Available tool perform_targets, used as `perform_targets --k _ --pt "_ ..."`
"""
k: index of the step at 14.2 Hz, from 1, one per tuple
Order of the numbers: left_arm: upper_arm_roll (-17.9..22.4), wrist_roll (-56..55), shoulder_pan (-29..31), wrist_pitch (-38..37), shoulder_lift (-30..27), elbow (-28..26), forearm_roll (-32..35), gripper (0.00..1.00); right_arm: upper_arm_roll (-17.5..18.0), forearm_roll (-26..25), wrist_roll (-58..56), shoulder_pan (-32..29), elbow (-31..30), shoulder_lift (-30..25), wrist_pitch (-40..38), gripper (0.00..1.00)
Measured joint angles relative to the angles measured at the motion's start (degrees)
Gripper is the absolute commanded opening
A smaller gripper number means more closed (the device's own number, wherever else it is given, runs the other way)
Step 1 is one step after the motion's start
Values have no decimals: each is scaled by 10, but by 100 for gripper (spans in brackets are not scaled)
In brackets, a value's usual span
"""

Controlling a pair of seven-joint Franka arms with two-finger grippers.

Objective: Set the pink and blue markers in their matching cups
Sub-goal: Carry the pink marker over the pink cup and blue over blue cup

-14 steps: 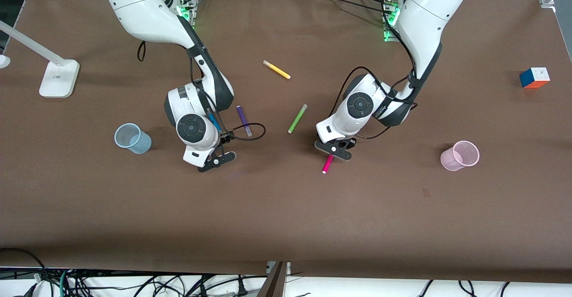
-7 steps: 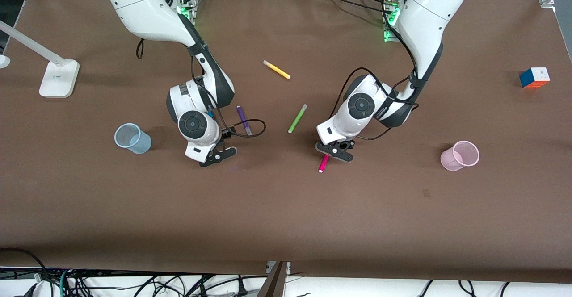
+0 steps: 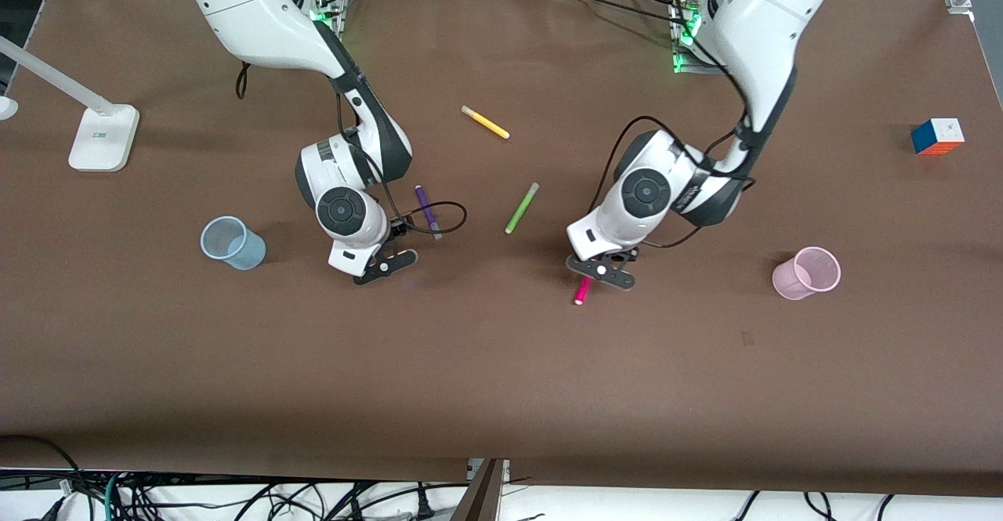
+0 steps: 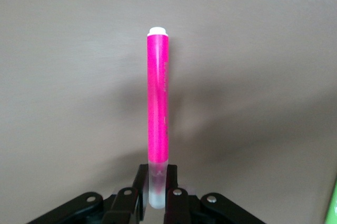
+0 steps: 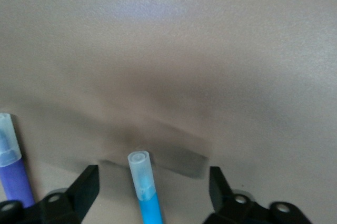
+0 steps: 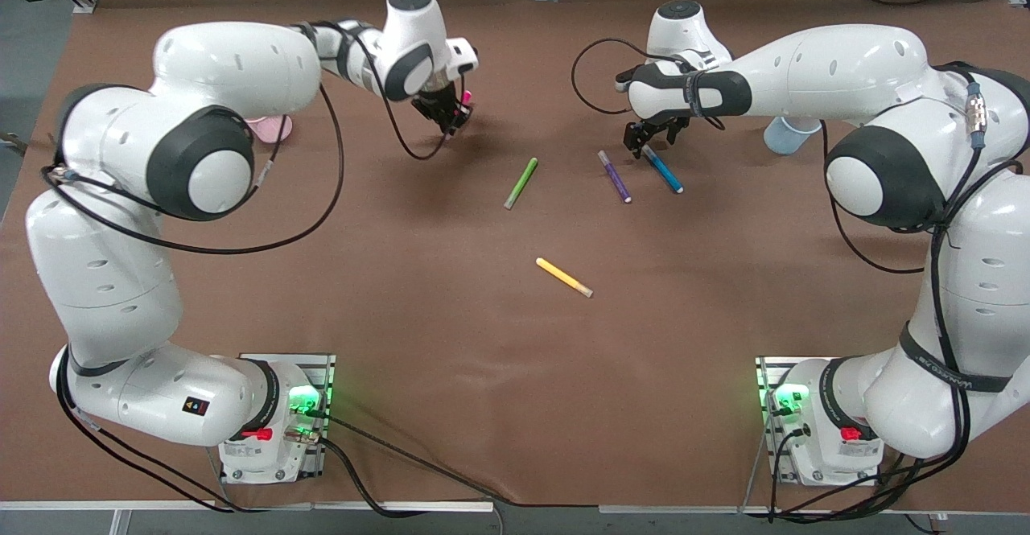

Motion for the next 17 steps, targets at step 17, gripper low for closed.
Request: perform_targets --k 17 --pt "17 259 94 -495 -120 119 183 0 -55 1 -233 -34 50 -98 -94 0"
